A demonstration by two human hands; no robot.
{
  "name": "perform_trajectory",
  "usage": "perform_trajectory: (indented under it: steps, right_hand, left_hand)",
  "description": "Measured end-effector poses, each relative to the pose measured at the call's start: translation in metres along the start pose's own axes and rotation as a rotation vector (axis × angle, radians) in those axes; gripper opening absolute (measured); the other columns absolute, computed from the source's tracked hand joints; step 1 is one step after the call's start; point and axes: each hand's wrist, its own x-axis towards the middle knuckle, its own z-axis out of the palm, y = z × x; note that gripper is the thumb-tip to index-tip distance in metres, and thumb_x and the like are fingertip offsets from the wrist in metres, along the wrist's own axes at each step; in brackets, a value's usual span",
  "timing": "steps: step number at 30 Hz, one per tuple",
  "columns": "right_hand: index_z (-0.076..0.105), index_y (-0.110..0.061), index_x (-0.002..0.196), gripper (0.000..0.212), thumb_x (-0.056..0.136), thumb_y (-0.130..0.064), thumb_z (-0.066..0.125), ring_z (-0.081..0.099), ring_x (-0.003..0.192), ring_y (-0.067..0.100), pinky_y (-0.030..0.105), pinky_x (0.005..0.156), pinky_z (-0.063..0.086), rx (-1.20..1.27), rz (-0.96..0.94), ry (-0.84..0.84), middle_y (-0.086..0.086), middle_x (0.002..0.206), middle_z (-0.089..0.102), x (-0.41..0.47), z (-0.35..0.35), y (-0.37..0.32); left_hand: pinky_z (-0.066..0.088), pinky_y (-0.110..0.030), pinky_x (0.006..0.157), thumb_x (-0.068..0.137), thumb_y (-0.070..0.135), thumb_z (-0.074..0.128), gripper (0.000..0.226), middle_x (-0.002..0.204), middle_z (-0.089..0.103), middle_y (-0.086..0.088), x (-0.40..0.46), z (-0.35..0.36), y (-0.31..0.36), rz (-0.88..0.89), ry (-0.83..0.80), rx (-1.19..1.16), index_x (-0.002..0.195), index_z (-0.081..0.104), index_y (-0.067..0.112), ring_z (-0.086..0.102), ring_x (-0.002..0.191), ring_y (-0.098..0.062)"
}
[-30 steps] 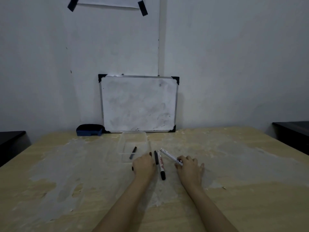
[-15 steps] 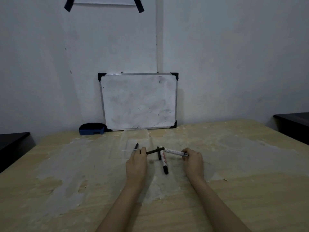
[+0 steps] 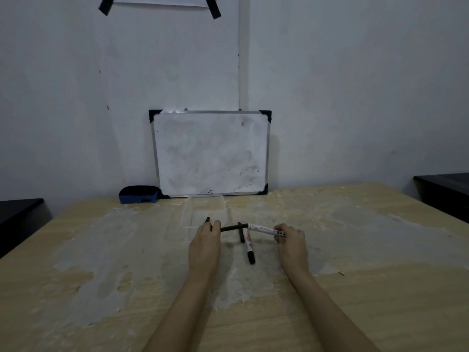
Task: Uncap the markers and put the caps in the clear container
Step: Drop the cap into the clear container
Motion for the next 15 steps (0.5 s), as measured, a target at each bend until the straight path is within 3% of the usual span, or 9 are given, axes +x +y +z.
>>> perform_trajectory:
  steps: [5, 9, 12, 15]
  right_hand:
    - [0.062, -0.006, 0.098, 0.017, 0.086, 0.001, 0.053, 0.044, 0.099, 0.031, 0.04, 0.075, 0.041, -0.033, -0.033, -0.02, 0.018, 0.095, 0.066, -0.001, 0.001, -0.001]
    - [0.062, -0.006, 0.095, 0.015, 0.085, 0.002, 0.055, 0.049, 0.094, 0.033, 0.038, 0.07, 0.041, 0.017, -0.062, -0.035, 0.018, 0.091, 0.065, -0.001, 0.005, -0.004]
    - [0.059, -0.007, 0.096, 0.011, 0.087, -0.002, 0.054, 0.054, 0.088, 0.034, 0.036, 0.066, 0.042, 0.121, -0.001, -0.022, 0.019, 0.092, 0.063, 0.0, 0.007, -0.003]
    - [0.057, -0.009, 0.101, 0.011, 0.09, -0.007, 0.052, 0.055, 0.084, 0.032, 0.032, 0.064, 0.042, 0.156, 0.028, -0.018, 0.02, 0.096, 0.062, 0.002, 0.008, 0.001]
  left_hand:
    - [0.048, -0.029, 0.073, 0.09, 0.001, 0.045, 0.026, 0.113, 0.058, -0.01, 0.001, 0.003, 0.001, 0.052, 0.033, -0.027, 0.113, 0.05, 0.012, 0.053, 0.105, -0.022]
    - [0.049, -0.031, 0.081, 0.091, 0.018, 0.051, 0.035, 0.118, 0.061, -0.008, -0.001, 0.004, 0.013, 0.168, 0.08, -0.129, 0.126, 0.048, 0.014, 0.053, 0.113, -0.022]
    - [0.05, -0.036, 0.081, 0.092, 0.03, 0.05, 0.038, 0.116, 0.059, -0.012, -0.003, 0.001, 0.016, 0.005, 0.16, -0.227, 0.123, 0.046, 0.008, 0.054, 0.106, -0.025]
    - [0.046, -0.032, 0.087, 0.092, 0.031, 0.045, 0.04, 0.122, 0.048, -0.013, -0.005, 0.006, 0.004, -0.136, 0.026, -0.007, 0.123, 0.038, 0.006, 0.045, 0.112, -0.025]
